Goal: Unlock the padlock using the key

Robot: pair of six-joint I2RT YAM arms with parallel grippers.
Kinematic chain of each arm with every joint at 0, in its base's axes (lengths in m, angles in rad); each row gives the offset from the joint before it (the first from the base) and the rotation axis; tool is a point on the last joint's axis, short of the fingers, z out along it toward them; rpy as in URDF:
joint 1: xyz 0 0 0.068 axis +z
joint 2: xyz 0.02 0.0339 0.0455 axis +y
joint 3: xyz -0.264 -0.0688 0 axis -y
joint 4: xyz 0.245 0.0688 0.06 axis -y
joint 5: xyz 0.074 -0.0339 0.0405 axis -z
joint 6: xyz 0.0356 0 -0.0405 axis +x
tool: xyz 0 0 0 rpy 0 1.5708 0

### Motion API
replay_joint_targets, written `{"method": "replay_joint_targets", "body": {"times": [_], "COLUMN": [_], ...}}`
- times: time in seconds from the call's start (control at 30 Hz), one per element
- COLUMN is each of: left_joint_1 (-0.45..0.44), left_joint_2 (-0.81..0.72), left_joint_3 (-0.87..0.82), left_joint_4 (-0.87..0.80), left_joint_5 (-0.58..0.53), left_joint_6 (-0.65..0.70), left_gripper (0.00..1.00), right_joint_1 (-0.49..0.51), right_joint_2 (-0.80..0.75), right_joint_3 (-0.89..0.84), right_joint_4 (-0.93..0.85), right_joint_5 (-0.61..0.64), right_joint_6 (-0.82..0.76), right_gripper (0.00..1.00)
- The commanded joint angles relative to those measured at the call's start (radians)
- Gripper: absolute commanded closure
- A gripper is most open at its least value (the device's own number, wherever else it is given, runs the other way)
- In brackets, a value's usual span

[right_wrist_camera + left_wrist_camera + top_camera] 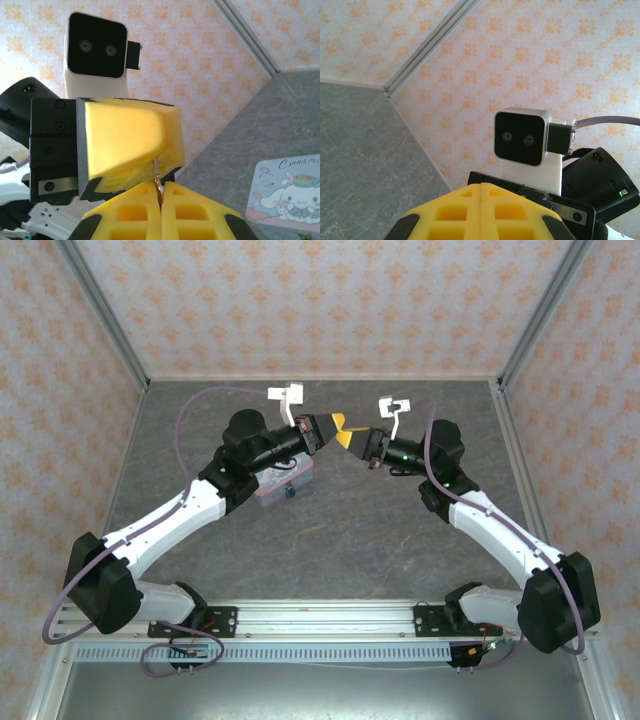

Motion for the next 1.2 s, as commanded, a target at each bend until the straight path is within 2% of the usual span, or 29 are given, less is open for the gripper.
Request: {"method": "replay_joint_targets", "body": {"times": [0.0, 0.13, 0.17, 0.33, 0.43, 0.53, 0.7, 0.83, 0.9, 1.17], "left_joint_1": [-0.007, -0.007, -0.007, -0.004, 0.005, 0.024, 0.07, 0.085, 0.084, 0.096], "left_joint_2": [-0.009, -0.022, -0.026, -0.051, -0.07, -0.07, 0.013, 0.165, 0.238, 0.454], "left_joint_3": [-0.003, -0.002, 0.0, 0.031, 0.066, 0.101, 0.173, 0.295, 0.336, 0.461], "left_joint_4": [0.05, 0.019, 0.009, -0.119, -0.272, -0.45, -0.769, -1.017, -1.063, -1.073], "left_joint_5": [-0.028, -0.046, -0.051, -0.091, -0.146, -0.226, -0.404, -0.573, -0.599, -0.604], "left_joint_6": [-0.01, 0.008, 0.016, 0.089, 0.161, 0.22, 0.281, 0.31, 0.33, 0.353], "left_gripper": [1.0, 0.99, 0.95, 0.57, 0.4, 0.28, 0.23, 0.21, 0.2, 0.19], "right_joint_1": [0.004, 0.005, 0.004, 0.003, 0.005, 0.004, 0.004, 0.004, 0.004, 0.004], "right_joint_2": [-0.018, -0.062, -0.065, -0.098, -0.119, -0.132, -0.115, -0.107, -0.105, -0.115], "right_joint_3": [0.005, 0.003, 0.005, 0.035, 0.06, 0.087, 0.133, 0.124, 0.117, 0.105], "right_joint_4": [-0.045, -0.114, -0.131, -0.341, -0.506, -0.675, -0.903, -0.943, -0.95, -0.996], "right_joint_5": [-0.008, 0.014, 0.017, 0.061, 0.114, 0.188, 0.335, 0.391, 0.411, 0.448], "right_joint_6": [-0.035, -0.081, -0.093, -0.224, -0.326, -0.422, -0.522, -0.526, -0.524, -0.526], "right_gripper": [1.0, 1.0, 1.0, 1.0, 1.0, 1.0, 1.0, 1.0, 1.0, 1.0]}}
